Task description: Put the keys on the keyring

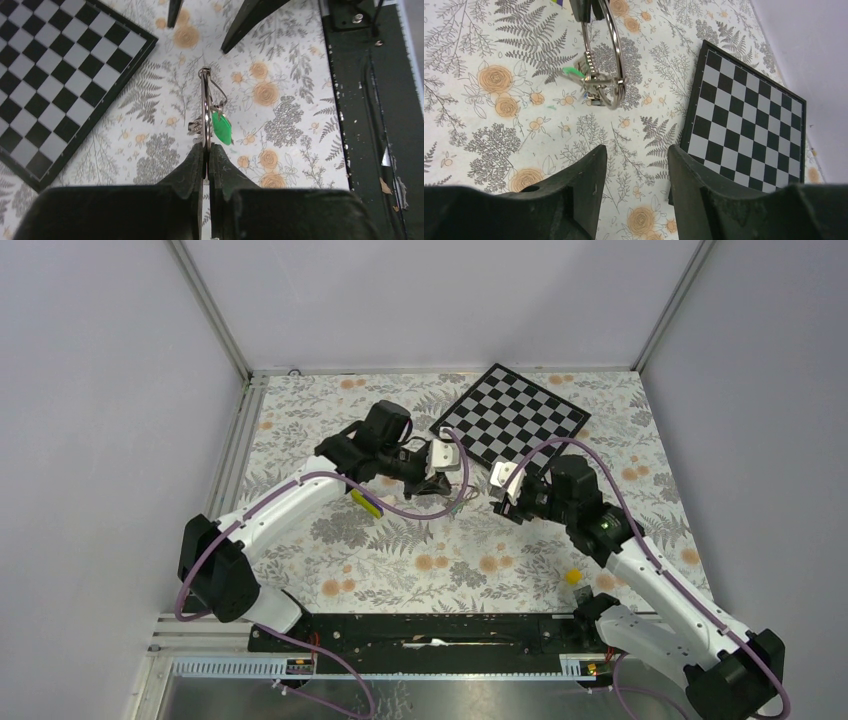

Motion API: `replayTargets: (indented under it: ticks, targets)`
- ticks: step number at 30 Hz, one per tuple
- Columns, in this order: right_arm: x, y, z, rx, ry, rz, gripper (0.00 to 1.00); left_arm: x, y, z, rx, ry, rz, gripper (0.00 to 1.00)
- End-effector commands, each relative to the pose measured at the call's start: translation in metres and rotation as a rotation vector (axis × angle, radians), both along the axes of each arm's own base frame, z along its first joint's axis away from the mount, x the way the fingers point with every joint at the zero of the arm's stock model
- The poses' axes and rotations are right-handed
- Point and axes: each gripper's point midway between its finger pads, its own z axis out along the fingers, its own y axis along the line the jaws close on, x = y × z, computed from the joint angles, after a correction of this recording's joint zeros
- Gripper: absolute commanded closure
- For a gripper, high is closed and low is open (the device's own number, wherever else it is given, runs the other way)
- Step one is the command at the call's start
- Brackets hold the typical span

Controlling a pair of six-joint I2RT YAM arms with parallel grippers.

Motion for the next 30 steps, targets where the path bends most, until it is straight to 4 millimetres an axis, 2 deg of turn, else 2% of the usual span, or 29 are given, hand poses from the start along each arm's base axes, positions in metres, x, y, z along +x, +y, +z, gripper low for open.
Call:
replayTargets:
  ticks: [1,4,8,14,16,25,30]
  targets:
    - [0.003,0.010,0.008,0.067,0.011,0.014,0.45,-0.018,-0.016,0.037,-0.169,-0.058,-0.155,1.00]
    - [-0.005,0.016,0.007,0.088,0.036,0.060,0.45,-0.023,-0.018,0.039,-0.204,-0.027,-0.175,1.00]
    - [-0.004,0.018,0.006,0.095,0.048,0.063,0.46,-0.031,-0.020,0.034,-0.231,0.013,-0.206,1.00]
    - [-0.012,0.024,0.007,0.117,0.076,0.105,0.46,-0.032,-0.021,0.028,-0.243,0.028,-0.202,1.00]
    - [-0.019,0.027,0.001,0.109,0.101,0.149,0.47,-0.030,-0.021,0.026,-0.246,0.027,-0.196,1.00]
    - [-0.012,0.009,-0.025,-0.022,0.096,0.100,0.49,-0.030,-0.014,0.030,-0.255,0.009,-0.211,1.00]
    - [-0.023,0.014,-0.022,-0.014,0.121,0.160,0.49,-0.025,-0.007,0.031,-0.266,0.001,-0.204,1.00]
